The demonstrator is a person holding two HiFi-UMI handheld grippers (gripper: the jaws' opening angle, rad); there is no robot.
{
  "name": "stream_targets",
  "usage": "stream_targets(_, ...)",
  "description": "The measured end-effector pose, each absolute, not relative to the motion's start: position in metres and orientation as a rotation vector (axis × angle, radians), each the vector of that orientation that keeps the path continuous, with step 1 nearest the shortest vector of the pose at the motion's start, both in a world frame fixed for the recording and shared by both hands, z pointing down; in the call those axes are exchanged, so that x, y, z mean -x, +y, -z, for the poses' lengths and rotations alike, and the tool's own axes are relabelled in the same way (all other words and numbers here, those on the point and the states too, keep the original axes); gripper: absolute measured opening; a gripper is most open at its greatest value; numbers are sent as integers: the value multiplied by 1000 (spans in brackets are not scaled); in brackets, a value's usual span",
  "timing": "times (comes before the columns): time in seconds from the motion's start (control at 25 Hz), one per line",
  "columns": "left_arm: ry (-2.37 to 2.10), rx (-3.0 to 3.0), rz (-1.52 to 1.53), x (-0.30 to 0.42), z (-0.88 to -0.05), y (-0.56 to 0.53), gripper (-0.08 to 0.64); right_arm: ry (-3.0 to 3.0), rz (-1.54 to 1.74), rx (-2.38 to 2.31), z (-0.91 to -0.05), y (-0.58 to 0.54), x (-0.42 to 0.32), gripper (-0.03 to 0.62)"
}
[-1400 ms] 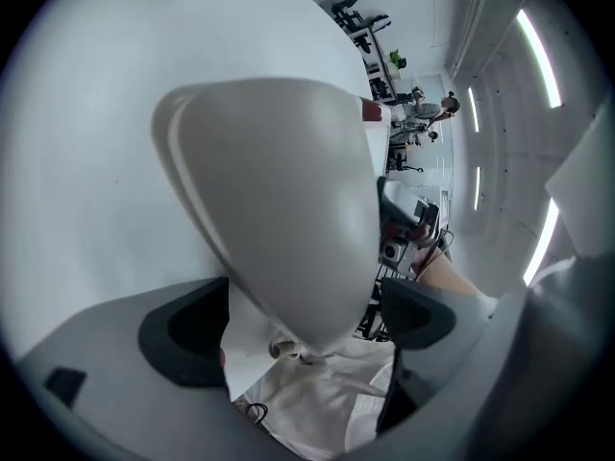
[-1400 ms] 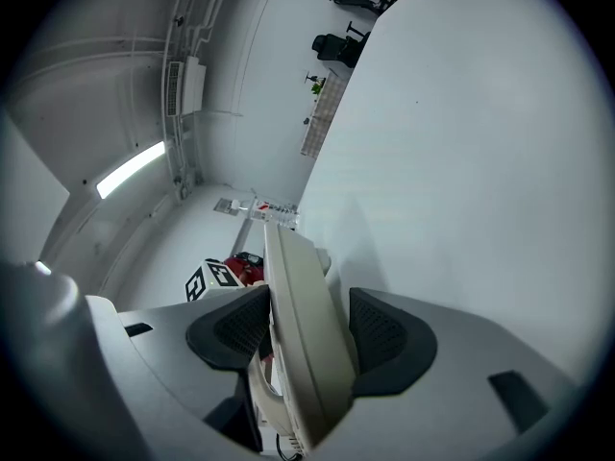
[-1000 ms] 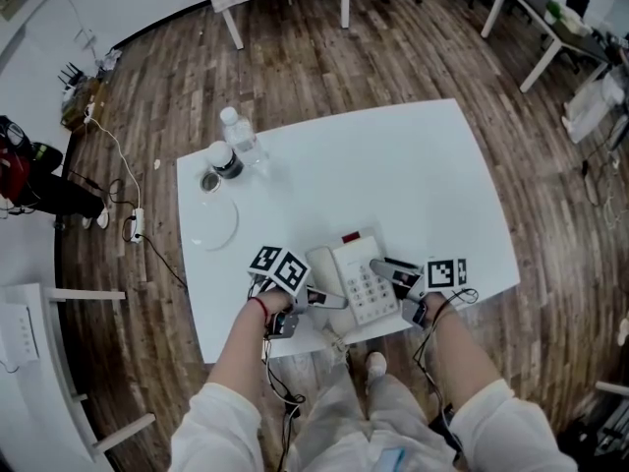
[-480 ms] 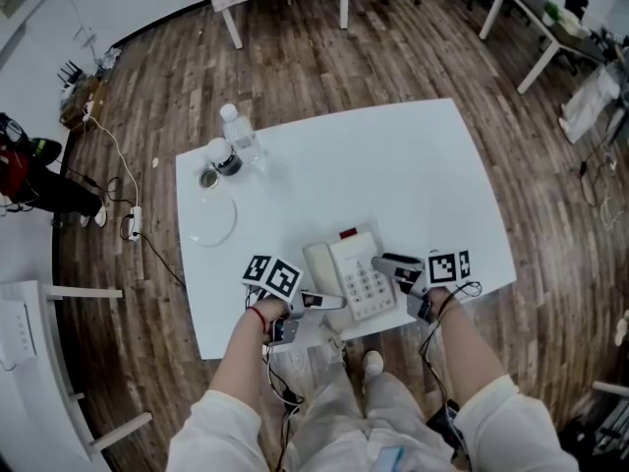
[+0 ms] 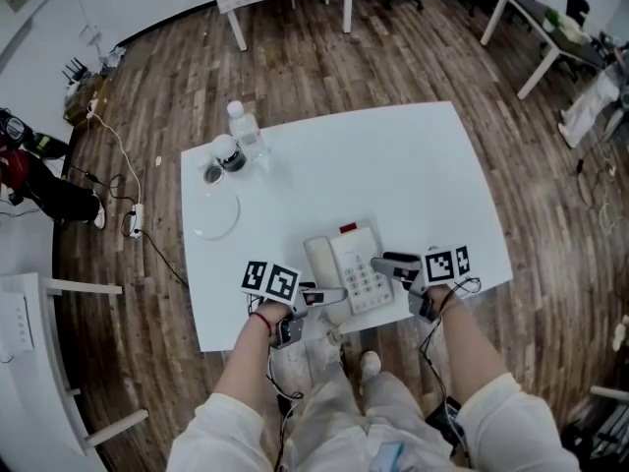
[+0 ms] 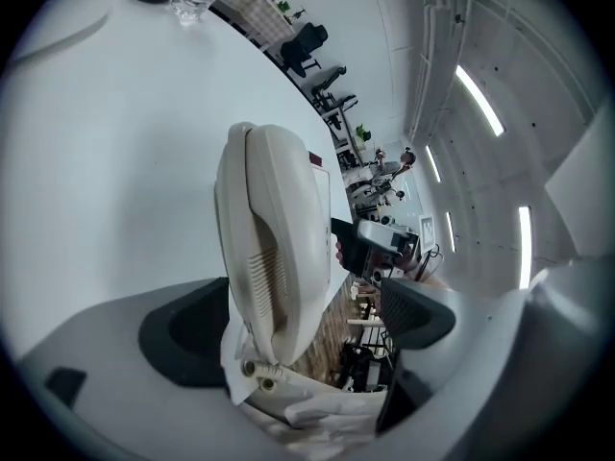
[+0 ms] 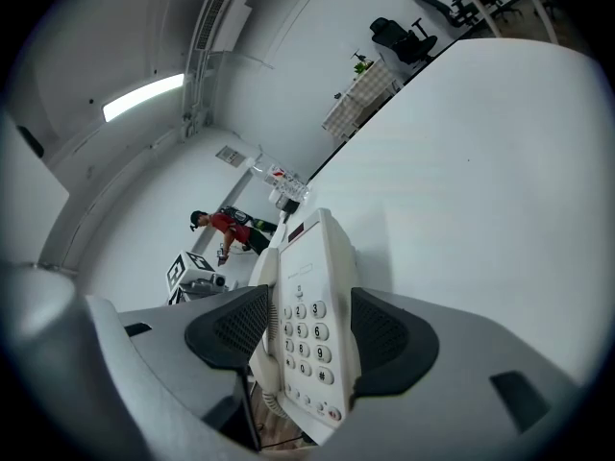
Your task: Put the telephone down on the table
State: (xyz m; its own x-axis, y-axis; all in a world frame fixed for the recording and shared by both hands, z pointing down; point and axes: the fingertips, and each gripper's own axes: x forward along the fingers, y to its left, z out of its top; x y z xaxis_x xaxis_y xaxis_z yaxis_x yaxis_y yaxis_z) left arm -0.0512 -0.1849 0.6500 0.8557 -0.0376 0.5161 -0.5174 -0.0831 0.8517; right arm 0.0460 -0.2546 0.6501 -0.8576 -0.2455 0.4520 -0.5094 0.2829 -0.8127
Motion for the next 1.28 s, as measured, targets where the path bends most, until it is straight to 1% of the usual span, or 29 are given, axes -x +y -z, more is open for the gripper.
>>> stream_targets(0.24, -605, -1653, -296, 59, -642, -193, 486, -2324, -1547, -681, -643, -242, -48, 282)
stream_targets(0.4, -677, -1703, -271, 59, -631, -194, 458, -2349, -1476, -663, -632, -235, -44, 273)
stream_targets(0.56, -712, -1750, -243, 52, -616, -191, 412, -2399, -1414, -649, -616, -228, -39, 233)
stream_targets(0.68, -750, -1797, -247, 49, -609, -188, 384, -2419, -1344, -656, -611, -218, -38, 182)
stream_targets(0.72, -763, -1804, -247, 49, -608, -186, 365, -2425, -1316, -663, -611, -215, -38, 156)
stream_targets(0.76, -775, -1805, -243, 50, -607, -183, 306, -2428, -1290, -671, -610, -211, -38, 131)
stream_targets(0.84, -806, -1802, -232, 52, -604, -180, 244, -2439, -1257, -676, -608, -205, -37, 96)
stream_targets(0.88, -825, -1805, -235, 53, -603, -179, 195, -2446, -1253, -672, -605, -202, -35, 86)
stream_targets(0.96, -855, -1820, -249, 54, -601, -177, 137, -2460, -1261, -662, -600, -196, -33, 71)
stream_targets(1.04, -870, -1842, -250, 53, -597, -173, 97, -2472, -1267, -658, -596, -189, -33, 61)
stream_targets(1.08, -876, -1853, -243, 53, -594, -171, 48, -2479, -1265, -658, -594, -186, -32, 58)
stream_targets(1.12, -881, -1865, -233, 51, -592, -170, 16, -2486, -1261, -657, -592, -183, -32, 55)
stream_targets(1.16, -886, -1878, -222, 49, -589, -169, 4, -2496, -1256, -655, -589, -181, -31, 54)
stream_targets(1.28, -906, -1912, -230, 44, -584, -166, 0, -2523, -1217, -648, -581, -174, -29, 54)
